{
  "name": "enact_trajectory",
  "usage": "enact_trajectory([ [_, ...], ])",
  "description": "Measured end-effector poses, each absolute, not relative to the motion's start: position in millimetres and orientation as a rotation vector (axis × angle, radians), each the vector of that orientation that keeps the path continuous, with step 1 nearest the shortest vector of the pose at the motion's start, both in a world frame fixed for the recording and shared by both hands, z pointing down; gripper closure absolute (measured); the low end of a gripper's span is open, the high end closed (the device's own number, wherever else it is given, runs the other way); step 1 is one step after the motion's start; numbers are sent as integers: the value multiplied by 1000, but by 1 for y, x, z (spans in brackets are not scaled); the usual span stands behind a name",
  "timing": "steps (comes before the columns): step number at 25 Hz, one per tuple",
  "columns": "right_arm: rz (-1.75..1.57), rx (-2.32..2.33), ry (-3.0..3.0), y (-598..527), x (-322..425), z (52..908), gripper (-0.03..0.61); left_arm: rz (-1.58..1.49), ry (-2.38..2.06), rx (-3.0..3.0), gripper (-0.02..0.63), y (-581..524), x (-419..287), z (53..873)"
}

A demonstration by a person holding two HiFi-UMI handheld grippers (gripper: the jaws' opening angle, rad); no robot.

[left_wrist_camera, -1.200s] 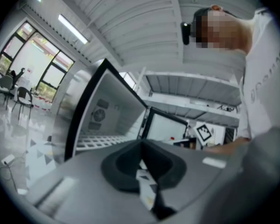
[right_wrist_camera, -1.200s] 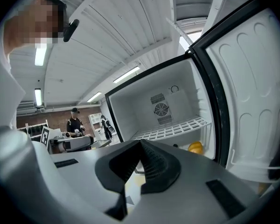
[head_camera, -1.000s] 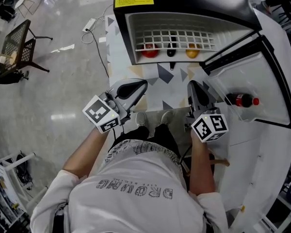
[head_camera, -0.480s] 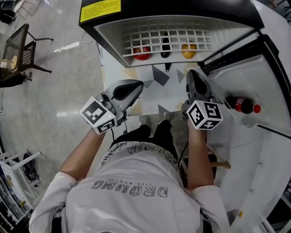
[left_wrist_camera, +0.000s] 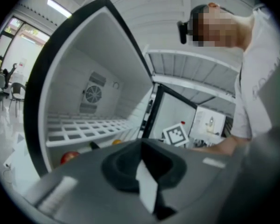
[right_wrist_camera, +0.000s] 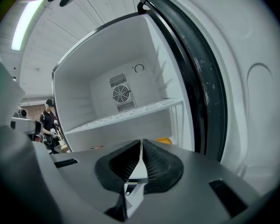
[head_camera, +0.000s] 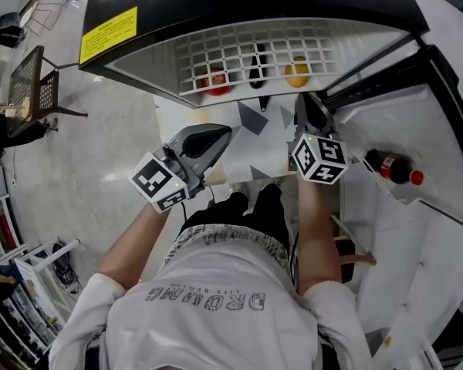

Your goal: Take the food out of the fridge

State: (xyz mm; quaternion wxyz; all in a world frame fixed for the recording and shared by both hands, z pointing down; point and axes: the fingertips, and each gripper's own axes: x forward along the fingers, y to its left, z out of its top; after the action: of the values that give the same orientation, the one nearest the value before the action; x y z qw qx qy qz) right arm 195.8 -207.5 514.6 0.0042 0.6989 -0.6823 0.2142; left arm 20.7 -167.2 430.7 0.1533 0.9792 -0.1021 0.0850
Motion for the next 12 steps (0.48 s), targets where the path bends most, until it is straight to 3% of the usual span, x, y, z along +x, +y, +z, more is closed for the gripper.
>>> enact_trajectory([
  [12, 716, 2256, -2050, -227, 214, 552, 438, 290, -264, 2769, 606, -162, 26, 456],
])
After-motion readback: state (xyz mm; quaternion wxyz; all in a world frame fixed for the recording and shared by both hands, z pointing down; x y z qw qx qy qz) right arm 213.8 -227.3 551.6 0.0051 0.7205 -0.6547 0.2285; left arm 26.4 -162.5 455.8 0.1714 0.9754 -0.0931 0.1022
